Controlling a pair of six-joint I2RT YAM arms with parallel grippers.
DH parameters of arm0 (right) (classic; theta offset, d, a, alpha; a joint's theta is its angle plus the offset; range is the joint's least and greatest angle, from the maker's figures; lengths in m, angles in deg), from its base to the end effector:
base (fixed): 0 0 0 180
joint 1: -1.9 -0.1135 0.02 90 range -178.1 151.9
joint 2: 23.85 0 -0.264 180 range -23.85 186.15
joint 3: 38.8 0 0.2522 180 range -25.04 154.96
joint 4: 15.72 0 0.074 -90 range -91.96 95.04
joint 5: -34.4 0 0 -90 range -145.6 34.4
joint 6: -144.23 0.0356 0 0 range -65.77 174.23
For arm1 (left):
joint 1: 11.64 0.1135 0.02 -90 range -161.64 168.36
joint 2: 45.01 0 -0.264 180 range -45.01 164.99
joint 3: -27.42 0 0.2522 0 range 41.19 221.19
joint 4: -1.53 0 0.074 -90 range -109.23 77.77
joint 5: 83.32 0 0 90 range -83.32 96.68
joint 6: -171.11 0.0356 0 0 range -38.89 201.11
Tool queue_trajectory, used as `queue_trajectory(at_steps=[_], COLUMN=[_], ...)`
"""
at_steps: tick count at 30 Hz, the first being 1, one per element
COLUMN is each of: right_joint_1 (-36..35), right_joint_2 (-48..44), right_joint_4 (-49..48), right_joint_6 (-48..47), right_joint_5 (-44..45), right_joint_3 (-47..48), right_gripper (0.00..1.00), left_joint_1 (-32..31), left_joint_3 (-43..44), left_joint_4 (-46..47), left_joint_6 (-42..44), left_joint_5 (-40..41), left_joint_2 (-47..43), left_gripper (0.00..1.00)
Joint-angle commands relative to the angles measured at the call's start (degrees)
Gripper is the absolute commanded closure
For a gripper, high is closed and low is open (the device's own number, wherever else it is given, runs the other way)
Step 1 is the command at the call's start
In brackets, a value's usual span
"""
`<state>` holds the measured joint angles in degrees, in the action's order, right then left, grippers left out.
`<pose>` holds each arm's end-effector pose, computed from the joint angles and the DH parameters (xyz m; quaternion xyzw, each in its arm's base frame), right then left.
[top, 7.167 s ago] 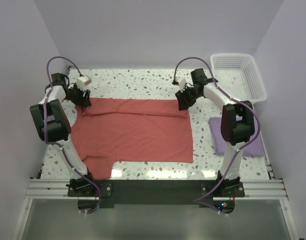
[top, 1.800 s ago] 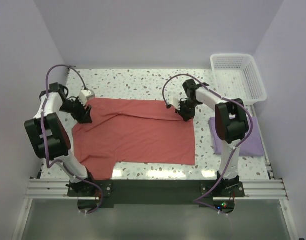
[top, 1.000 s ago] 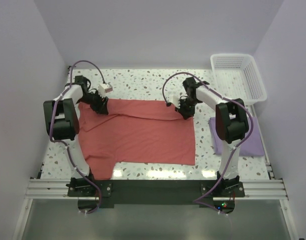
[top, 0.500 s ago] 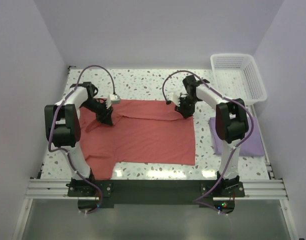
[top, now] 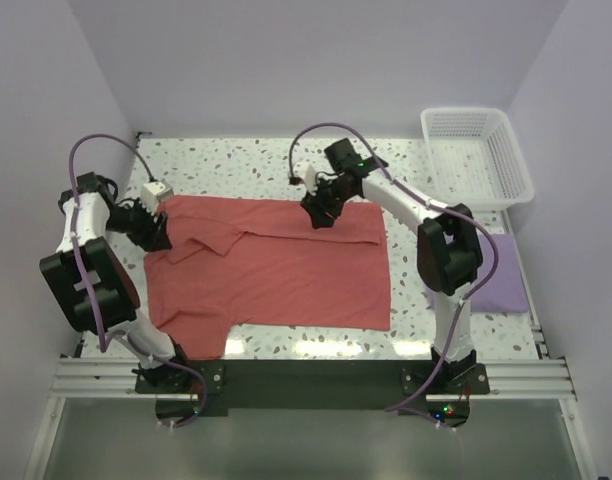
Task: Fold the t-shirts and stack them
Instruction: Fold the tshirt
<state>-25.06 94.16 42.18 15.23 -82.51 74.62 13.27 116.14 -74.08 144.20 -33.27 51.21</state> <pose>0.3886 0.2158 0.2326 -0.5606 0.7623 0.2005 0.2537 0.2915 0.1102 0.2425 0.3262 0.8798 -0.2061 0.2775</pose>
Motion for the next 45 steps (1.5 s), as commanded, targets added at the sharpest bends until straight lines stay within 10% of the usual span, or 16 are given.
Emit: queue_trajectory(at_steps=[1, 24, 45], right_joint_1=[-6.86, -24.98, -27.09], right_joint_2=[0.53, 18.12, 24.28], right_joint_4=[-12.3, -42.81, -37.55], right_joint_6=[12.87, 29.43, 20.82], right_joint_5=[-3.58, 2.48, 7.67], right_joint_3=[3.08, 11.43, 14.69], right_gripper=[0.48, 0.56, 0.62], left_joint_1=[2.25, 3.66, 2.43], left_joint_3=[-2.36, -4.56, -5.35], left_joint_4=[7.87, 13.33, 14.74], left_joint_6=[-8.41, -25.64, -26.79], left_joint_5=[3.46, 5.67, 5.05], left_joint_2=[-0.95, 8.28, 9.85], left_gripper=[0.44, 0.52, 0.54])
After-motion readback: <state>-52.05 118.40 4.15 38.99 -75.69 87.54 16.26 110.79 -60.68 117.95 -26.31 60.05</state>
